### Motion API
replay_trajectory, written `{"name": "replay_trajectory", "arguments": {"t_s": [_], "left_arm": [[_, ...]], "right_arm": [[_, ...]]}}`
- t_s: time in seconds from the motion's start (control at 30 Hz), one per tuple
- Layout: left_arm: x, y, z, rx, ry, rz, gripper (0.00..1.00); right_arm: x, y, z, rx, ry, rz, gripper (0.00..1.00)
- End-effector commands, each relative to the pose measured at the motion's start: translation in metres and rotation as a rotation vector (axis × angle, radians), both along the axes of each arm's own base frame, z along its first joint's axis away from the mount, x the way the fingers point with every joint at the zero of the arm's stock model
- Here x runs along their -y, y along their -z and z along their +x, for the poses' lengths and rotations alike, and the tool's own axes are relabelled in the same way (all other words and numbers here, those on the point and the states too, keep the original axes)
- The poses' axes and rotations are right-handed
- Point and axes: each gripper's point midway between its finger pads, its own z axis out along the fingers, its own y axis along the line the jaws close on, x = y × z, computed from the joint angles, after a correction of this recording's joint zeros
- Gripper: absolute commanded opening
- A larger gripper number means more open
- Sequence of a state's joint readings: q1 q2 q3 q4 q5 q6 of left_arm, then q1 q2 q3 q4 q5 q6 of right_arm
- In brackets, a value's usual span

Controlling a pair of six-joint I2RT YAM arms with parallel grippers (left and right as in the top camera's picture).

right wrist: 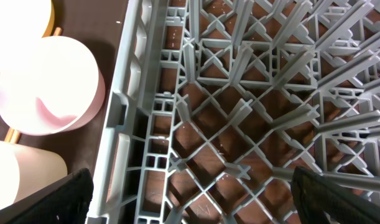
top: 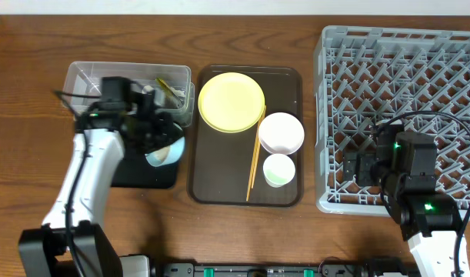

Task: Sort waste into correct bins and load items into the dishwasher rack
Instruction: 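Tip the blue bowl over the black tray to pour out rice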

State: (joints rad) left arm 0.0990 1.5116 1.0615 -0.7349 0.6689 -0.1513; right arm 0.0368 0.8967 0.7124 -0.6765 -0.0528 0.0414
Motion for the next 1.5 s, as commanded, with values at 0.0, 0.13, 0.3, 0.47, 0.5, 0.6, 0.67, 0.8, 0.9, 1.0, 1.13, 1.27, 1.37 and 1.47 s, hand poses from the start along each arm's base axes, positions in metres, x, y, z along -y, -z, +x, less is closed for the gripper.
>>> {"name": "replay_trajectory", "arguments": {"t_s": [0.0,0.13,0.3,0.47,0.5,0.6,0.67,0.8,0.9,1.0,1.13,1.27,1.37,1.47], "left_arm": [[0.003,-0.017,0.003,0.049,0.04,-0.226,0.06],[-0.012,-0.02,0.008,0.043,-0.018,-0.398,0.06],[-0.025,-0.028,0.015,0.03,-0.083,-0.64,0.06],[-0.038,-0.032,0.019,0.019,-0.136,-0.795,0.06],[-0.04,-0.03,0.019,0.007,-0.15,-0.8,0.06],[-0.045,-0.028,0.017,-0.009,-0.177,-0.81,0.06],[-0.047,-0.028,0.016,-0.02,-0.19,-0.817,0.06],[-0.048,-0.033,0.014,-0.046,-0.212,-0.856,0.06],[-0.047,-0.039,0.014,-0.093,-0.243,-0.919,0.06],[-0.047,-0.047,0.015,-0.118,-0.26,-0.981,0.06],[-0.047,-0.048,0.015,-0.155,-0.28,-0.996,0.06],[-0.047,-0.048,0.015,-0.155,-0.28,-0.996,0.06],[-0.048,-0.048,0.015,-0.174,-0.294,-1.005,0.06],[-0.05,-0.048,0.015,-0.227,-0.331,-1.027,0.06]], "right_arm": [[-0.003,-0.008,0.003,0.018,-0.007,0.008,0.99],[-0.003,-0.008,0.003,0.017,-0.007,0.008,0.99],[-0.003,-0.008,0.003,0.018,-0.007,0.008,0.99],[-0.003,-0.008,0.003,0.018,-0.007,0.008,0.99],[-0.003,-0.008,0.003,0.018,-0.007,0.008,0.99],[-0.003,-0.008,0.003,0.018,-0.007,0.008,0.99],[-0.003,-0.008,0.003,0.018,-0.007,0.008,0.99],[-0.003,-0.008,0.003,0.018,-0.007,0.008,0.99],[-0.003,-0.008,0.003,0.018,-0.007,0.008,0.99],[-0.003,-0.008,0.003,0.018,-0.007,0.008,0.99],[-0.003,-0.007,0.002,0.011,-0.007,0.008,0.99],[-0.003,-0.007,0.001,0.01,-0.007,0.008,0.99],[-0.003,-0.007,0.001,0.01,-0.007,0.008,0.99],[-0.003,-0.007,0.001,0.01,-0.007,0.008,0.99]]}}
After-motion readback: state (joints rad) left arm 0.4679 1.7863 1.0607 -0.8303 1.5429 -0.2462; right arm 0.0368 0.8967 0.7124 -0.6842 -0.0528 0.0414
